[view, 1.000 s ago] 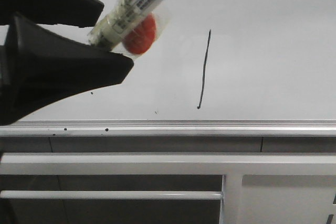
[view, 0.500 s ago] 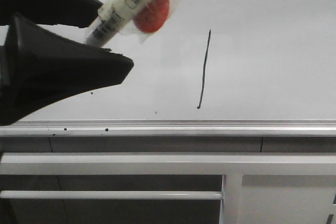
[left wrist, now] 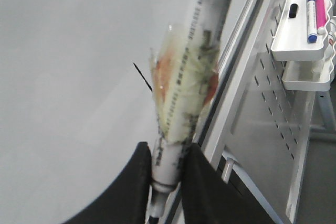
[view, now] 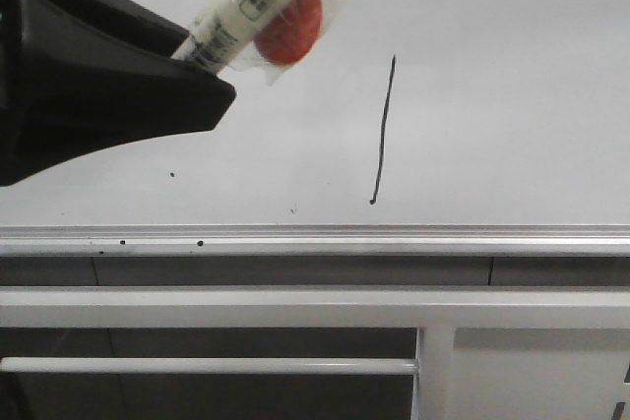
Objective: Write number 1 on whiteboard
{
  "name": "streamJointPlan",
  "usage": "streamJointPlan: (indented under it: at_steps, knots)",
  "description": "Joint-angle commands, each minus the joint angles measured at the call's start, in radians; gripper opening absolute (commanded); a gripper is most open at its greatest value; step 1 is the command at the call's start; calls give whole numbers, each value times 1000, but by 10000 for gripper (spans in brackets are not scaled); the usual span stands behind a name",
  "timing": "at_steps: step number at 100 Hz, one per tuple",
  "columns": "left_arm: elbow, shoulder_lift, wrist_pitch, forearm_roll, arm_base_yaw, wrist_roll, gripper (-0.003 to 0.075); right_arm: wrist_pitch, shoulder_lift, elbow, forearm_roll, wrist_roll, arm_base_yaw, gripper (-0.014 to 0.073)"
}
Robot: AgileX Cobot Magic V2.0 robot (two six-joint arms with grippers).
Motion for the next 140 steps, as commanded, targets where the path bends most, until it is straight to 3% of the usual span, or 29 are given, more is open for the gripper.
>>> streamJointPlan:
  at_steps: [1, 11, 28, 36, 53, 63, 80, 92, 97, 102, 114, 124, 140]
  knots:
    - [-33, -8, -75, 2, -6, -16, -20, -70, -15, -35, 4, -2, -6, -43]
    - [-33, -8, -79, -1, -6, -16, -20, -90, -17, -35, 4, -2, -6, 30]
    - [-33, -8, -96, -12, -6, -16, -20, -163, -17, -35, -7, -2, -6, 498]
    - [-33, -8, -100, -20, -6, -16, -20, -207, -31, -35, -41, -2, -6, 568]
    - [-33, -8, -115, -139, -6, -16, -20, -265, -72, -35, -60, -2, -6, 541]
    - [-19, -8, -193, -211, -6, -44, -20, -251, -131, -35, -106, -2, -6, 541]
    - [22, -8, -281, -227, -11, -311, -20, -185, -238, -35, -113, -2, -6, 540]
    - [78, -8, -396, -232, -74, -383, -20, -99, -297, -35, -113, -2, -6, 529]
    - [110, -8, -475, -244, -115, -427, -20, -63, -318, -33, -118, -2, -6, 479]
    - [135, -8, -541, -257, -150, -475, -20, -24, -335, -33, -137, -2, -6, 366]
    - [177, 18, -634, -280, -220, -541, -20, 46, -366, -33, -147, -2, -6, -67]
    - [179, 60, -680, -302, -265, -554, -20, 63, -372, -33, -147, -2, -6, -60]
    - [179, 181, -836, -316, -314, -696, -20, 76, -372, -31, -153, -2, -6, -60]
